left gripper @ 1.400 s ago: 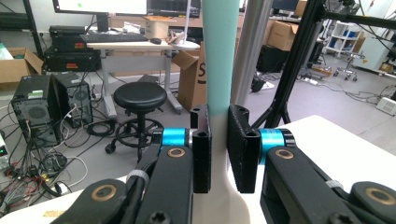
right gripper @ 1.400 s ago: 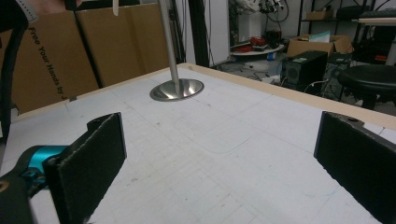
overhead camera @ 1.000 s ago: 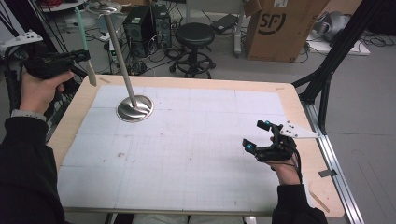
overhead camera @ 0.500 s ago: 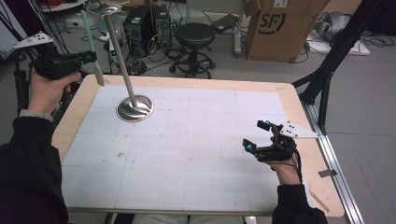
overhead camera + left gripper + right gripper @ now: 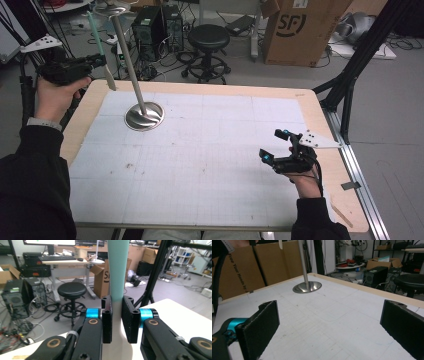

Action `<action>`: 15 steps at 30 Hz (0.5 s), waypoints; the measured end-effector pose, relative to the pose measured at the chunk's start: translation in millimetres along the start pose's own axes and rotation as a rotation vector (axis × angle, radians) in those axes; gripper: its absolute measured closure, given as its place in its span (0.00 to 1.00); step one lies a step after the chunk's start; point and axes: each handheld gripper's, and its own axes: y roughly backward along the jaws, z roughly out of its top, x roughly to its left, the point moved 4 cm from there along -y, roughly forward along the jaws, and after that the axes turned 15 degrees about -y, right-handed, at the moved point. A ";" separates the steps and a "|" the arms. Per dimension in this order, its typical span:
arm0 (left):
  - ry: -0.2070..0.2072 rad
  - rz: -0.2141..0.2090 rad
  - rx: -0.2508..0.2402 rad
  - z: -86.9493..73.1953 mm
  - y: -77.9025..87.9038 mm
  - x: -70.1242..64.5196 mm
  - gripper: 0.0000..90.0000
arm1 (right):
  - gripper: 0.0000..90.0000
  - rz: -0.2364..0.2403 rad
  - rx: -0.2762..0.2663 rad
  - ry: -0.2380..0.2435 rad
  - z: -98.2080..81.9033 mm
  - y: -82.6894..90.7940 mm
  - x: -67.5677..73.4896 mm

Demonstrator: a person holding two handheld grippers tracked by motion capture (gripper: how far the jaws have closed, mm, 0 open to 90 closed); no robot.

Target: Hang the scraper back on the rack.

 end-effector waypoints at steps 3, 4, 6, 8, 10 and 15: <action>-0.009 0.008 -0.006 -2.9 2.9 0.3 0.81 | 0.01 0.007 0.004 0.009 -0.7 -0.9 1.7; -0.013 0.006 -0.008 -4.2 4.0 -0.8 0.79 | 0.01 0.010 0.000 0.007 -0.2 -0.8 2.0; -0.024 0.006 -0.020 -5.6 5.3 -3.1 0.76 | 0.01 0.010 -0.003 0.004 0.3 -0.1 1.5; -0.033 -0.005 -0.029 -7.2 6.1 -6.6 0.71 | 0.01 0.010 -0.005 0.004 0.5 0.0 0.7; -0.037 -0.020 -0.033 -9.2 6.4 -11.1 0.66 | 0.01 0.011 -0.005 0.000 0.6 -0.2 0.2; -0.072 -0.064 -0.057 -12.6 7.4 -25.1 0.56 | 0.01 0.017 0.005 0.001 -0.7 -6.2 -1.1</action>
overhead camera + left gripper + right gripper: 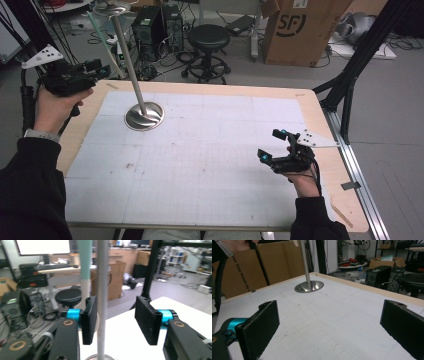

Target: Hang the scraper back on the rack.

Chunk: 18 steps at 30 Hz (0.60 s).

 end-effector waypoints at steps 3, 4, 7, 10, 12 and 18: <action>-0.047 -0.021 0.009 -3.1 -3.6 -11.1 0.49 | 0.01 0.002 0.014 0.001 -1.5 -2.1 0.1; -0.072 -0.021 0.029 -5.5 -5.9 -14.6 0.41 | 0.01 0.001 0.012 0.004 -1.3 -1.9 0.1; -0.091 -0.043 0.051 -13.0 -10.0 -23.5 0.32 | 0.01 0.004 0.009 -0.004 -1.0 -0.7 0.9; -0.100 -0.071 0.040 -19.9 -12.8 -33.0 0.23 | 0.01 0.005 0.010 -0.001 -1.1 -0.5 0.6; -0.100 -0.095 0.032 -24.6 -14.9 -40.3 0.18 | 0.01 0.005 0.009 -0.002 -1.0 -0.8 0.8; -0.171 -0.123 0.051 -47.0 -24.6 -68.1 0.16 | 0.01 0.005 0.003 0.003 -0.1 0.6 -0.2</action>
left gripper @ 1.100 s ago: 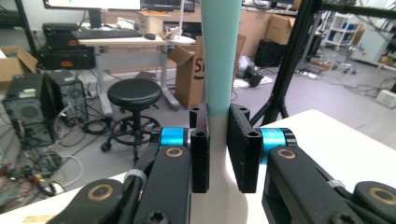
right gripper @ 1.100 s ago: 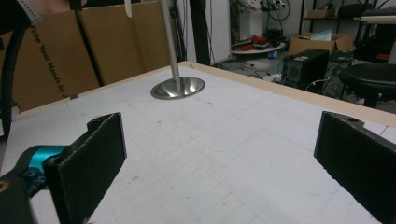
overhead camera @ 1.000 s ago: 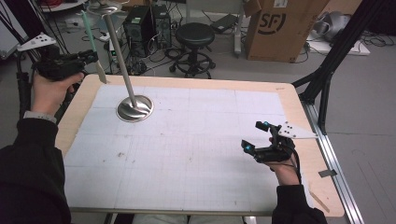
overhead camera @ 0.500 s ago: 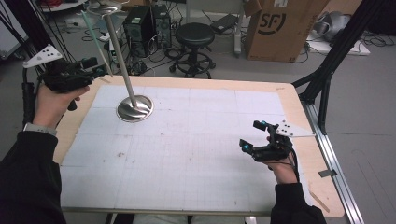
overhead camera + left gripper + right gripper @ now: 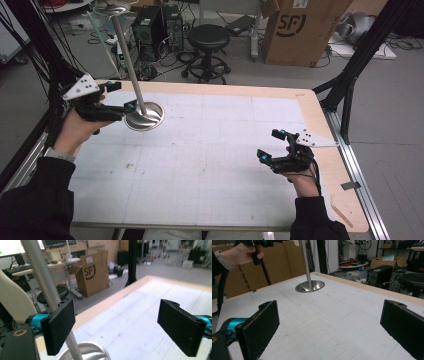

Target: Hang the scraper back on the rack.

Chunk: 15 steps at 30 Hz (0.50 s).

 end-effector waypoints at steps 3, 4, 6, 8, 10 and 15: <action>0.008 -0.028 0.001 -4.8 -4.7 -12.8 0.14 | 0.01 -0.001 0.002 -0.014 -0.2 0.5 1.1; 0.017 -0.044 -0.007 -5.7 -6.0 -17.0 0.13 | 0.01 0.002 0.001 -0.012 -0.2 0.3 1.4; 0.018 -0.069 -0.004 -7.3 -8.7 -24.3 0.10 | 0.01 0.002 -0.003 -0.004 0.1 0.3 1.1; 0.044 -0.102 -0.005 -8.3 -11.5 -31.7 0.06 | 0.01 0.001 -0.003 -0.004 0.2 0.9 1.3; 0.062 -0.111 -0.014 -8.6 -13.2 -37.2 0.06 | 0.01 0.000 -0.007 0.000 0.5 1.3 1.2; 0.098 -0.124 -0.042 -8.5 -12.9 -48.8 0.02 | 0.01 0.000 -0.007 -0.002 0.5 1.7 1.7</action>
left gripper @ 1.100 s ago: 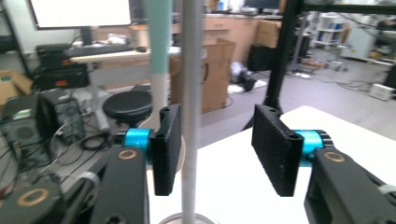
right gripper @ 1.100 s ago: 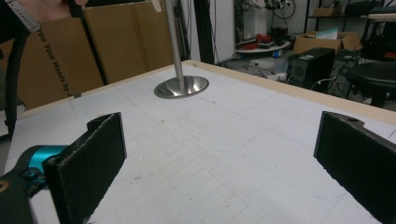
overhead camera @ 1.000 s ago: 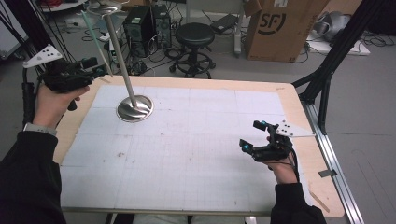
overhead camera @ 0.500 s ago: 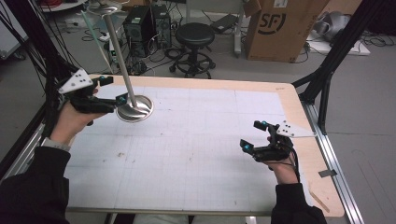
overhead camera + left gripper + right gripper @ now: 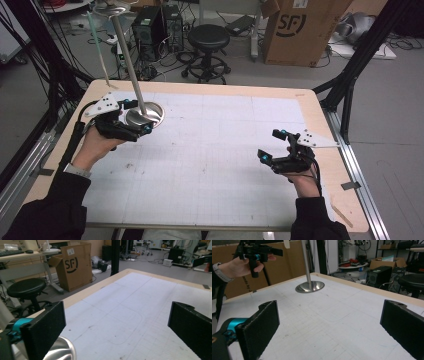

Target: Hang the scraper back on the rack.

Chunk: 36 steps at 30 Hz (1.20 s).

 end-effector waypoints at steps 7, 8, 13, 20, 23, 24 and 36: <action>0.054 -0.010 -0.044 -6.4 1.8 -13.8 0.02 | 0.01 -0.004 -0.005 0.002 0.6 1.7 0.0; 0.059 -0.011 -0.046 -8.5 1.6 -15.3 0.02 | 0.01 -0.006 -0.006 0.002 0.8 2.0 -0.1; 0.081 -0.035 -0.036 -19.1 -3.9 -25.5 0.02 | 0.01 -0.008 -0.010 0.001 1.5 4.0 0.2; 0.069 -0.058 -0.055 -23.4 -7.3 -40.3 0.02 | 0.01 -0.017 -0.009 -0.008 0.9 6.4 -2.6; 0.083 -0.069 -0.043 -26.1 -7.6 -44.0 0.02 | 0.01 -0.022 -0.011 -0.004 0.7 7.6 -4.5; 0.086 -0.074 -0.046 -27.3 -7.1 -44.6 0.02 | 0.01 -0.022 -0.011 -0.009 0.5 8.0 -4.5; 0.111 0.023 -0.103 -40.6 19.8 -37.7 0.02 | 0.01 -0.075 -0.006 0.006 -3.9 15.4 -15.9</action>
